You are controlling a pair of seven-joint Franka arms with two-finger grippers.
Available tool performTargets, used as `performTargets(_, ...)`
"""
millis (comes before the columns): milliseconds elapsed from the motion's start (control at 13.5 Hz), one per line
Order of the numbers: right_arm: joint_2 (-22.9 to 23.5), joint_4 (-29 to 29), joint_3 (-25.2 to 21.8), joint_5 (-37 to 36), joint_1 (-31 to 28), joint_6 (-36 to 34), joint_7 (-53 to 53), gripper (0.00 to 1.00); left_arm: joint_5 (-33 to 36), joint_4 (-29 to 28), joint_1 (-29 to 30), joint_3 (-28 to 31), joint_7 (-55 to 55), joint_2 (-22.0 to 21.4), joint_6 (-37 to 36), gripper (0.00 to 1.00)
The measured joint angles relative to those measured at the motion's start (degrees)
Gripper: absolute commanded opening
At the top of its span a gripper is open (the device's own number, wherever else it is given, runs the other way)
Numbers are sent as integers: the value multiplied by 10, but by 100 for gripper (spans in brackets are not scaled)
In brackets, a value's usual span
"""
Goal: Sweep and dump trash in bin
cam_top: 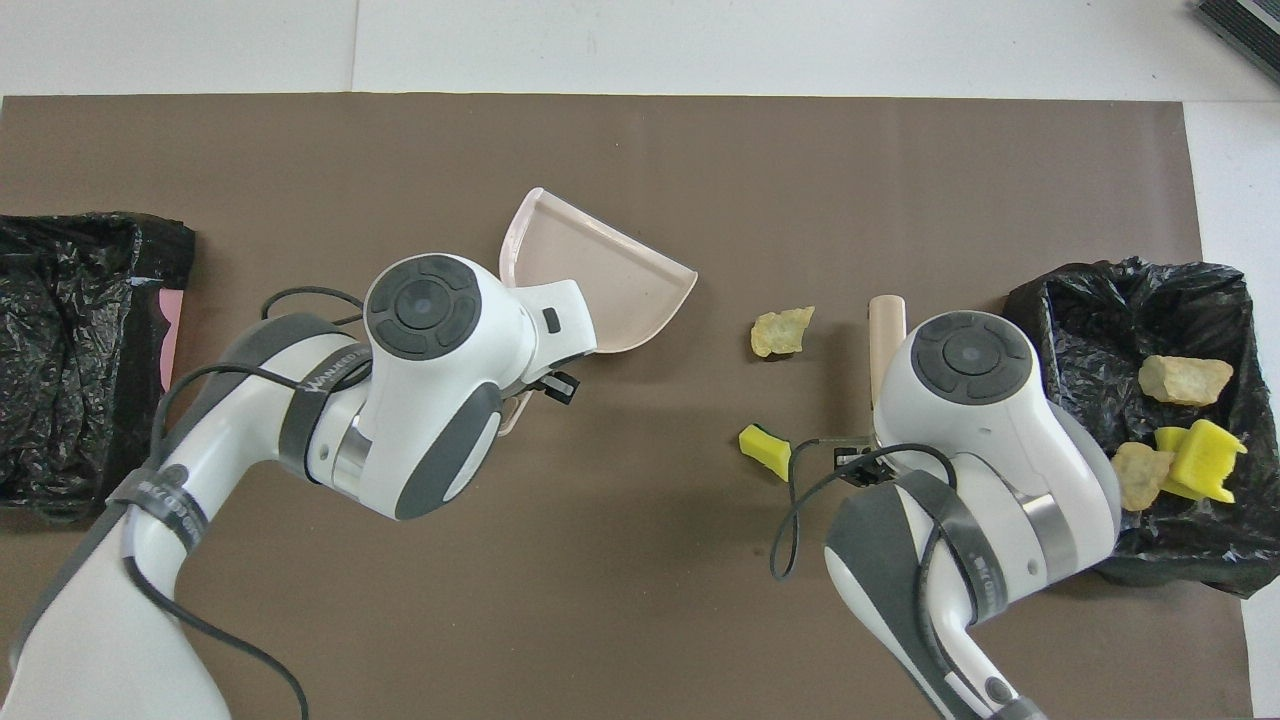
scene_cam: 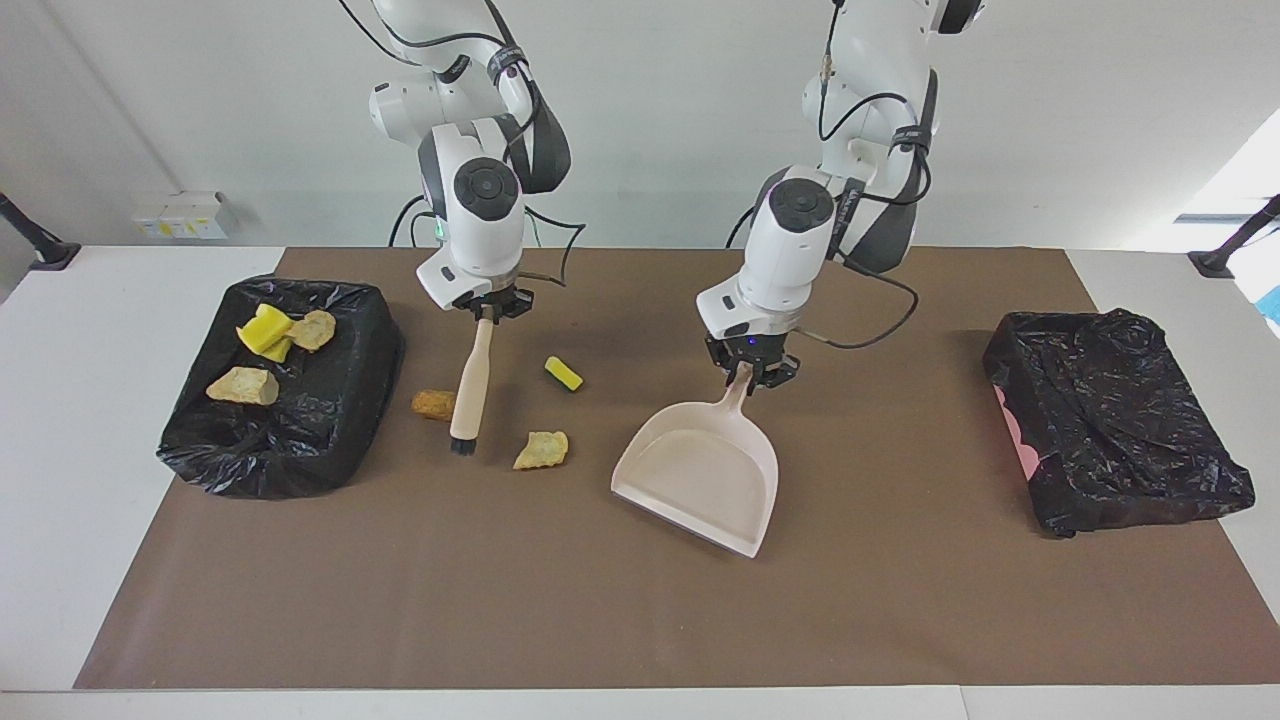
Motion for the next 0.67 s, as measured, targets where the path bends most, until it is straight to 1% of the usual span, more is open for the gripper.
performTargets(148, 7, 11, -1, -14, 0, -13, 0, 0, 2, 0, 38, 1, 121, -36, -49, 0)
performTargets(223, 7, 12, -1, -22, -1, -25, 0, 0, 2, -1, 58, 1, 199, -52, -74, 0)
performTargets(371, 7, 11, -2, -40, -5, -52, 0, 0, 2, -6, 88, 2, 328, -73, -112, 0)
performTargets(519, 5, 2, -3, -58, -16, -65, 0, 0, 2, -23, 97, 2, 406, -81, -120, 0)
performTargets(668, -4, -22, -4, -73, -31, -62, 0, 0, 2, -44, 99, 2, 483, -87, -115, 0)
